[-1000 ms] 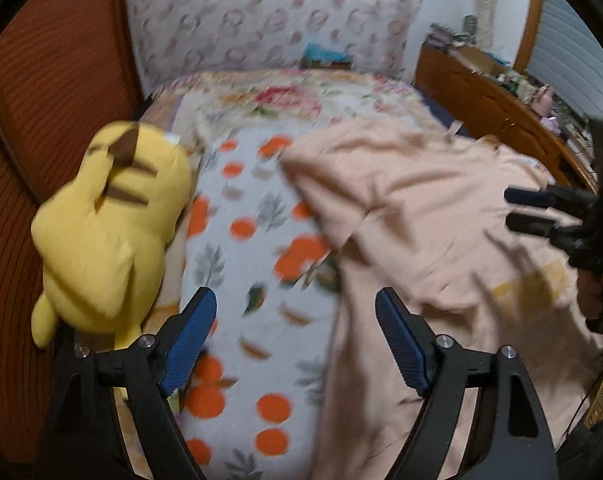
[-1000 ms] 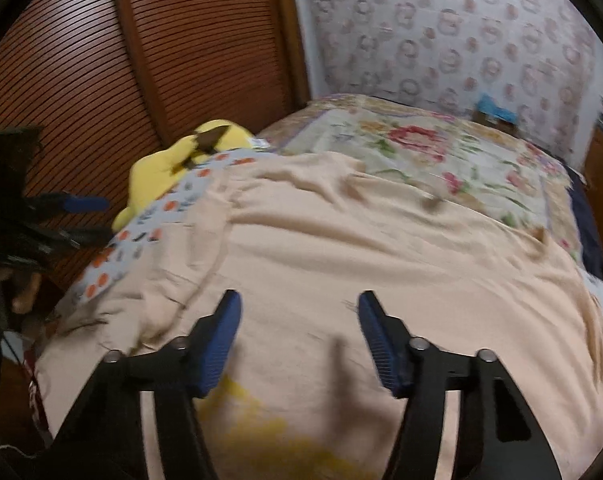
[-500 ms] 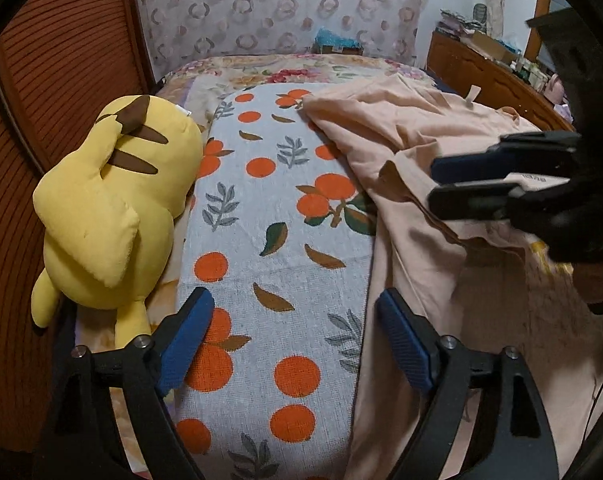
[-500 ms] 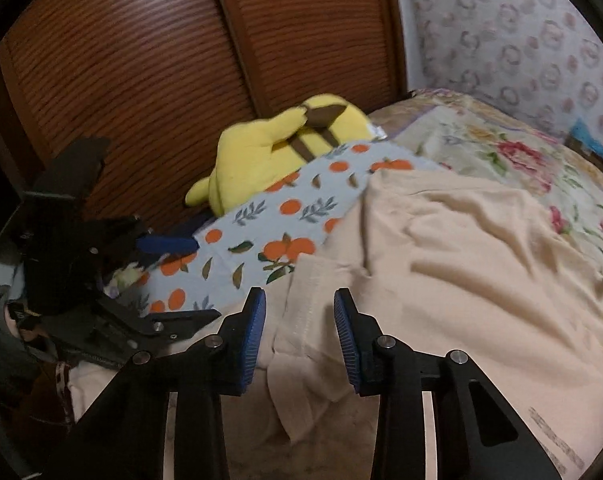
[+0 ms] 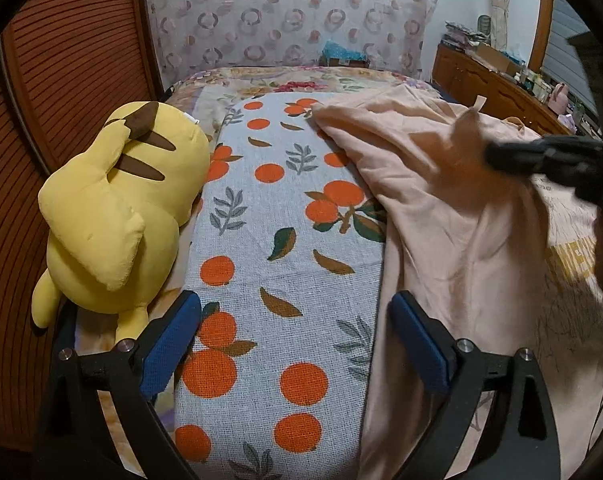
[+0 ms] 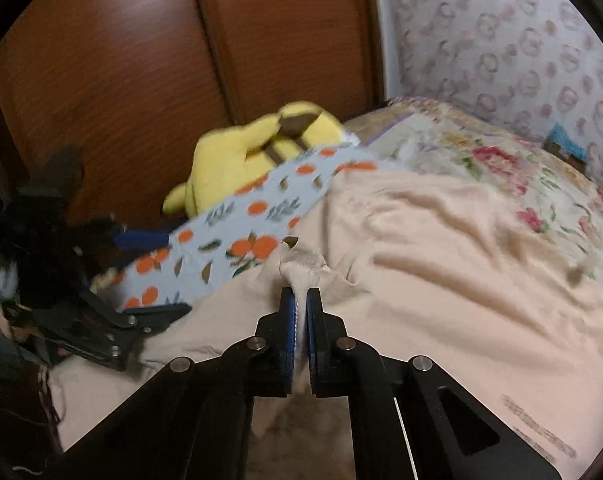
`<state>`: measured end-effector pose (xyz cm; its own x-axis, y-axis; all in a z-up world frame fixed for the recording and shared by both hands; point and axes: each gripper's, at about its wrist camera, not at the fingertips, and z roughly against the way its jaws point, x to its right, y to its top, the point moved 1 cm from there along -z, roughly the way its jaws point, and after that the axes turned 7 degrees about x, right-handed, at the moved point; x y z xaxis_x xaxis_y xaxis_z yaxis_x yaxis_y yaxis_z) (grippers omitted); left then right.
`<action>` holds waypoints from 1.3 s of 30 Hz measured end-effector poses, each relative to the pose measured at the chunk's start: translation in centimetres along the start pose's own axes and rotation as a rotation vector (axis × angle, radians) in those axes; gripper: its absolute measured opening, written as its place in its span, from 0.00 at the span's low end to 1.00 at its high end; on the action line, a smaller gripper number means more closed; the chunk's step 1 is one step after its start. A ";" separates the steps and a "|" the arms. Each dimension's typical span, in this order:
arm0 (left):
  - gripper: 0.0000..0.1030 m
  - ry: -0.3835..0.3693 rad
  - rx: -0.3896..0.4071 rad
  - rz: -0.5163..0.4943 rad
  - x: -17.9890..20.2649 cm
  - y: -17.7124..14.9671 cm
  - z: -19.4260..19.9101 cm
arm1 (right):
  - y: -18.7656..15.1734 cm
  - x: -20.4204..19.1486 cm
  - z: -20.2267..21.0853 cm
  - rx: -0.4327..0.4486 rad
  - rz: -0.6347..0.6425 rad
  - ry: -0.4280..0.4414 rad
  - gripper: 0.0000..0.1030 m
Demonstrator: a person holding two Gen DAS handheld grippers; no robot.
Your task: Fold small clothes
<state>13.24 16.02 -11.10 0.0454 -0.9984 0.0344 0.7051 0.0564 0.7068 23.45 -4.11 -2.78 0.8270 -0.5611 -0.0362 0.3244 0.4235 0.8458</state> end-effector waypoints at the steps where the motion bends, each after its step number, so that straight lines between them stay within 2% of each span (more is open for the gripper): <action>1: 0.93 0.000 0.000 0.000 0.0 0.0 0.0 | -0.1 0.7 0.7 0.014 -0.022 -0.015 0.05; 6: 0.94 0.000 0.000 0.000 0.0 0.0 0.0 | -1.2 2.5 1.8 0.012 -0.085 -0.109 0.06; 7: 0.94 0.000 0.000 0.000 0.0 0.0 0.0 | -1.4 2.7 1.4 -0.007 -0.087 -0.121 0.11; 9: 0.94 0.001 0.000 0.000 0.0 0.0 0.0 | -2.1 3.0 0.9 -0.024 -0.092 -0.164 0.35; 12: 0.94 0.001 0.000 0.000 0.0 0.0 0.0 | -2.5 3.3 1.2 -0.011 -0.122 -0.176 0.42; 15: 0.94 0.001 0.000 -0.001 0.0 0.0 0.0 | -2.8 3.1 2.9 0.015 -0.128 -0.193 0.44; 20: 0.94 0.025 0.007 -0.015 0.5 0.5 0.4 | -3.9 3.2 8.0 0.037 -0.145 -0.247 0.53; 25: 0.94 -0.020 0.074 -0.031 2.4 2.3 2.0 | -6.7 4.8 12.3 0.044 -0.200 -0.363 0.53; 29: 0.94 -0.074 0.110 -0.078 5.5 3.9 2.2 | -9.3 6.2 15.3 0.051 -0.258 -0.462 0.53; 39: 0.94 -0.225 0.091 -0.194 14.1 6.0 -1.1 | -14.4 8.3 20.8 0.097 -0.375 -0.656 0.53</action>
<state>18.89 2.29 -7.21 -0.2491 -0.9676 0.0408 0.6185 -0.1265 0.7755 16.14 -29.65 -4.16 0.2165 -0.9758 -0.0323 0.4634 0.0736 0.8831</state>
